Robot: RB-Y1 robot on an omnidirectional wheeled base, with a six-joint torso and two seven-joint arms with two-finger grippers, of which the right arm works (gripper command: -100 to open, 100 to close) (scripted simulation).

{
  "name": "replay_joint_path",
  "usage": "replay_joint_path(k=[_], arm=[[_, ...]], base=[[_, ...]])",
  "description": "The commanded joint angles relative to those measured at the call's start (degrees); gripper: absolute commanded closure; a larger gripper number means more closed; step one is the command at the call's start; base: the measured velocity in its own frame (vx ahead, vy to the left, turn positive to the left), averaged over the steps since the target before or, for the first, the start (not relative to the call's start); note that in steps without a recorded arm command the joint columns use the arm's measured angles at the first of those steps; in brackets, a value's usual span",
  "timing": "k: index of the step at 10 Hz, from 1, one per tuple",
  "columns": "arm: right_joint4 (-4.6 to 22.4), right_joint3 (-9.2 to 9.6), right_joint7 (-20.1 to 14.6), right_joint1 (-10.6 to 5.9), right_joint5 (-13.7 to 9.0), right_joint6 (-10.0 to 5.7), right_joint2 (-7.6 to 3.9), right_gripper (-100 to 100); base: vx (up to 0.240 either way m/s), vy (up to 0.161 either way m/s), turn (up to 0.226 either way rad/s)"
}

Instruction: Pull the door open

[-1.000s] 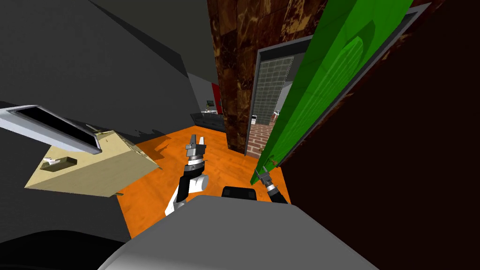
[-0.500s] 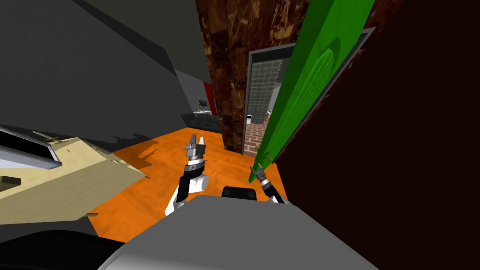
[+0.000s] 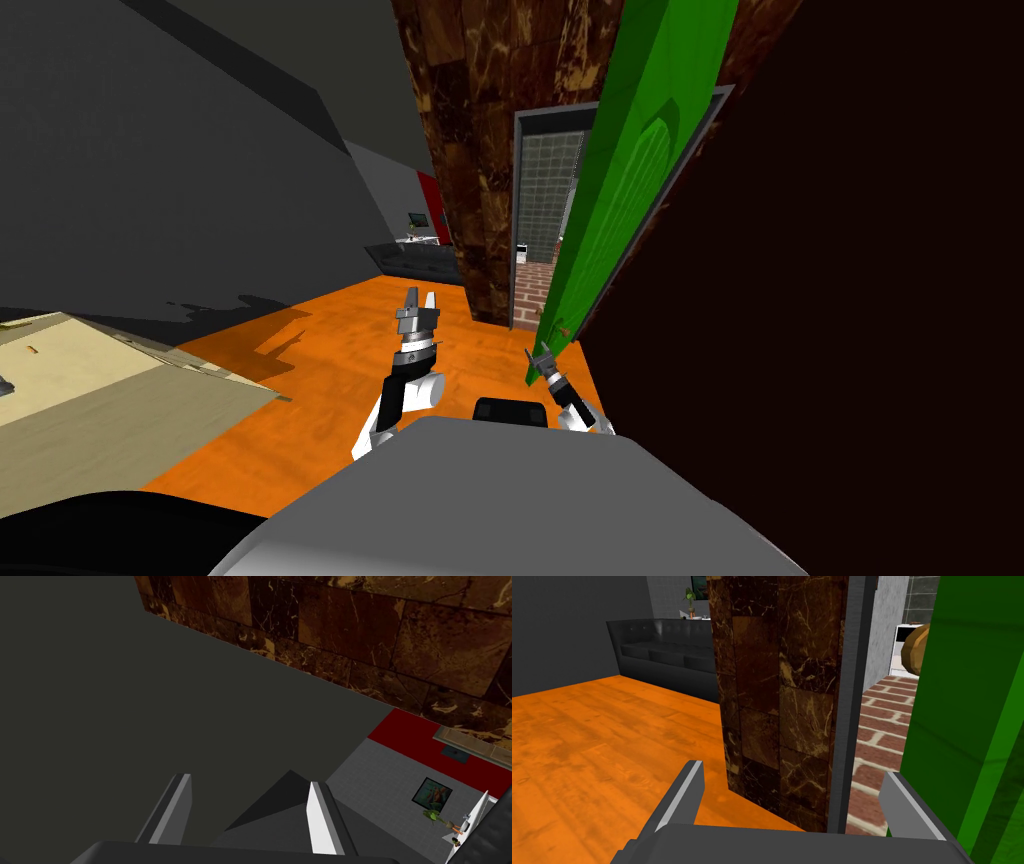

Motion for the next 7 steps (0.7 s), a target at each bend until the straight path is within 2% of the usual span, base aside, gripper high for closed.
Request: replay_joint_path(k=[1, 2, 4, 6, 7], arm=[[0.9, 0.26, -0.3, -1.67, 1.0, 1.4, 1.65, -100], [1.3, 0.41, -0.6, -3.04, 1.8, 2.73, 2.86, -100], [1.8, 0.6, -1.0, -4.76, 2.9, 4.43, 4.37, -100], [2.5, 0.88, -1.6, -7.29, 4.4, 6.9, 6.57, -100], [2.7, 0.97, -1.8, -8.06, 4.9, 7.66, 7.22, -100]], base=[[-0.025, -0.04, -0.137], [-0.037, -0.05, -0.207], [-0.034, -0.06, -0.122], [-0.044, -0.106, -0.15], [-0.036, -0.126, -0.089]])
